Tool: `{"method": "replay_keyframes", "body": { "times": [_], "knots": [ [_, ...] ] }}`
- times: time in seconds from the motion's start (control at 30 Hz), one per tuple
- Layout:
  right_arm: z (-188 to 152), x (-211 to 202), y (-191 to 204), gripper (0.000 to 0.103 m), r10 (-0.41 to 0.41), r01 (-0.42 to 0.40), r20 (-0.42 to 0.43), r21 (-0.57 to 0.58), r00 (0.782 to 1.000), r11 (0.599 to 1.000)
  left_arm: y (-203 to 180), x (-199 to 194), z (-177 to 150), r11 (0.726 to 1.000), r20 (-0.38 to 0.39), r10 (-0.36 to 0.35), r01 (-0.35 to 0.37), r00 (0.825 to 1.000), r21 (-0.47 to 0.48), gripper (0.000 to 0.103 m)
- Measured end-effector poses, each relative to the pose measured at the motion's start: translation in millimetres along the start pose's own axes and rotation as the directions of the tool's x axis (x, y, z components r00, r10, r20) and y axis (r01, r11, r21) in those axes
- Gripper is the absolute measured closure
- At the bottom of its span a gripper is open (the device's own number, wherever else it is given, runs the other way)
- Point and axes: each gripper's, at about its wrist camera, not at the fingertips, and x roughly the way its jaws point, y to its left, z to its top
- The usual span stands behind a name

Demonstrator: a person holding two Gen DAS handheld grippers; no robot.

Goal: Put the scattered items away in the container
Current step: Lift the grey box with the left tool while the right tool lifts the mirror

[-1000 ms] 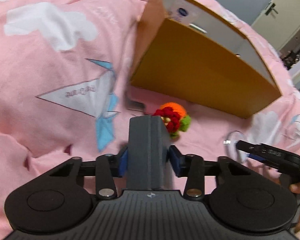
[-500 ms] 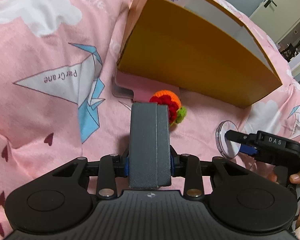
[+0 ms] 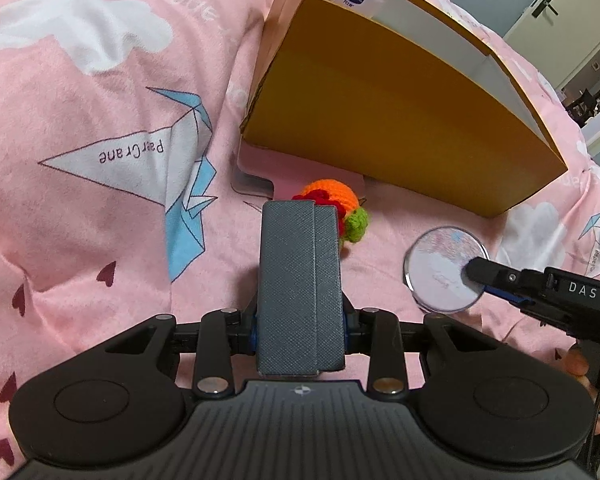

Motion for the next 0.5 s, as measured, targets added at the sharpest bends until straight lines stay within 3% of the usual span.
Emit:
{"method": "replay_keyframes", "body": {
  "times": [0.3, 0.5],
  "knots": [
    [-1, 26, 21, 0.088, 0.01, -0.011, -0.027, -0.055, 1.0, 0.998, -1, -12, -1, 1.0, 0.029, -0.009, 0.008, 1.0, 0.015, 0.065],
    [6, 4, 23, 0.088, 0.021, -0.022, -0.017, -0.058, 1.0, 0.998, -12, -44, 3, 0.995, 0.068, -0.094, 0.092, 0.993, 0.029, 0.065]
  ]
}}
